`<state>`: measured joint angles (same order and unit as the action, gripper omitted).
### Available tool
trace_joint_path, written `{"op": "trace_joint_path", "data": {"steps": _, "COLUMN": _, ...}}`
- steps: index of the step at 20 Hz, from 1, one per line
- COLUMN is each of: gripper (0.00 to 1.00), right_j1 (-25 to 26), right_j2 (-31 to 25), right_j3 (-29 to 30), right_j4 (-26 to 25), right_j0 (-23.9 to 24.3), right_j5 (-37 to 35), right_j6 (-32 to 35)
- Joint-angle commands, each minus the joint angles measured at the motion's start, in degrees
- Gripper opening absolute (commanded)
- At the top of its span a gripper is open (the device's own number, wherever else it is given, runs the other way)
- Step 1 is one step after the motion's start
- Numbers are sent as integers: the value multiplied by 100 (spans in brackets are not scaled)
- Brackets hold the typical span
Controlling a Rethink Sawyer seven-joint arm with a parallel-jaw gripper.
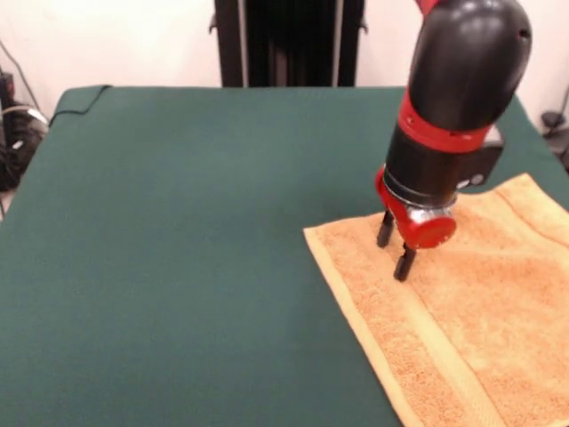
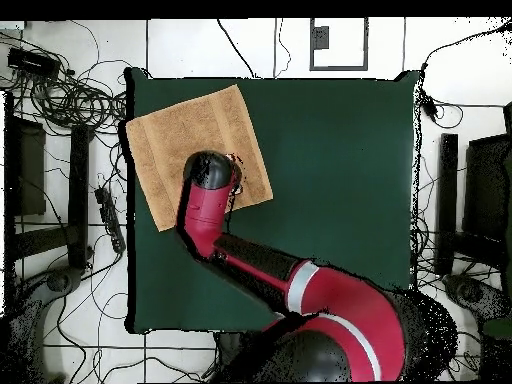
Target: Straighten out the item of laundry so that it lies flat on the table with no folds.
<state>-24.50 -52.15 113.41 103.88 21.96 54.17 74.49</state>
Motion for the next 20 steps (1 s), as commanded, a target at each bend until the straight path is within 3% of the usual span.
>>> {"op": "trace_joint_path", "data": {"steps": 1, "gripper": 100, "right_j1": 596, "right_j2": -1992, "right_j3": 302, "right_j4": 2321, "right_j0": 1572, "right_j5": -408, "right_j6": -1169}}
{"op": "trace_joint_path", "data": {"steps": 6, "gripper": 100, "right_j1": 947, "right_j2": -2136, "right_j3": 690, "right_j4": 2349, "right_j0": 2379, "right_j5": -456, "right_j6": -2005}}
{"op": "trace_joint_path", "data": {"steps": 12, "gripper": 100, "right_j1": 1226, "right_j2": -2115, "right_j3": 790, "right_j4": 2226, "right_j0": 2941, "right_j5": -84, "right_j6": -2629}}
{"op": "trace_joint_path", "data": {"steps": 15, "gripper": 100, "right_j1": 1433, "right_j2": -1864, "right_j3": 681, "right_j4": 1914, "right_j0": 3199, "right_j5": 96, "right_j6": -3174}}
{"op": "trace_joint_path", "data": {"steps": 20, "gripper": 100, "right_j1": 1449, "right_j2": -1676, "right_j3": 698, "right_j4": 1730, "right_j0": 3498, "right_j5": 272, "right_j6": -3757}}
